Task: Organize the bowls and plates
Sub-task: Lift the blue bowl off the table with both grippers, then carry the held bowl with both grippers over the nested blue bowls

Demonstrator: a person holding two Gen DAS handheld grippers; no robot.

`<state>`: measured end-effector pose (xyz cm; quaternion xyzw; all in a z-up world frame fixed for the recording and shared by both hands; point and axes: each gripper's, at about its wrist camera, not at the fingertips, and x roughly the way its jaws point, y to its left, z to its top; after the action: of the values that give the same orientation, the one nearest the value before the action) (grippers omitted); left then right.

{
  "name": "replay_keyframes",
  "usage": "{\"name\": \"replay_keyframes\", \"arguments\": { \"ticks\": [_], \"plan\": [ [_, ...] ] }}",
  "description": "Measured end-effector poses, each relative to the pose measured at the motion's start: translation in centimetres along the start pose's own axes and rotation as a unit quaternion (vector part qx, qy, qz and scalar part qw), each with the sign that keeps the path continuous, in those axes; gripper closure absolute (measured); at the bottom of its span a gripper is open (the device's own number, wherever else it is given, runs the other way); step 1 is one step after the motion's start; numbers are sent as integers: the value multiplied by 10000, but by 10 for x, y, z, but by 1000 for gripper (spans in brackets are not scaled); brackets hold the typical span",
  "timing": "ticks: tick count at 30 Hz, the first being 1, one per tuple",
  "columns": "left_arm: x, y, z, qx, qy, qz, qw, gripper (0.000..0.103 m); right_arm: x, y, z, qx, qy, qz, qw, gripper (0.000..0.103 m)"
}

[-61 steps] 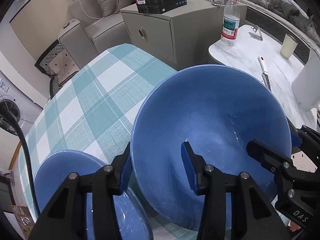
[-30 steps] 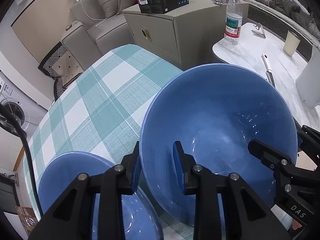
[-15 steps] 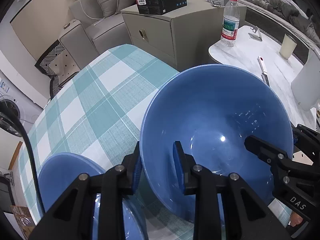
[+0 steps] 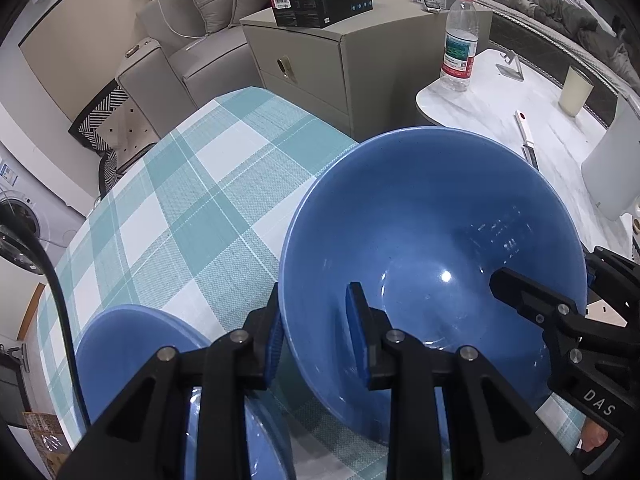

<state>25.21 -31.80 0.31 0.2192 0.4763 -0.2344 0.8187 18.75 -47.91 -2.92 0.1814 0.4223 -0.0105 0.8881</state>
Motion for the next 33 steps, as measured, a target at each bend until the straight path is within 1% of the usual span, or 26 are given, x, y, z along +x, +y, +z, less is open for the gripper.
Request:
{"name": "replay_keyframes", "arguments": {
  "ticks": [10,17,27,29,30,33],
  "plan": [
    [-2,0,-2,23,-16,-133,9999,75,-2,-4,0,53,6,43,10000,59],
    [-4,1,-3,27,-13,-199,9998,75,-2,-8,1,150,48,188,9997,59],
    [-8,2,-5,26,4,-304,9995,76,-3,-5,2,104,7,129,9999,59],
    [-8,2,-6,17,4,-322,9995,77,-4,-5,3,68,6,88,9999,63],
    [-9,2,-6,6,-4,-311,9995,77,-4,-6,3,77,-8,61,10000,67],
    [-12,5,-6,-59,-20,-388,9992,78,-6,-8,4,112,-22,83,9999,69]
  ]
}}
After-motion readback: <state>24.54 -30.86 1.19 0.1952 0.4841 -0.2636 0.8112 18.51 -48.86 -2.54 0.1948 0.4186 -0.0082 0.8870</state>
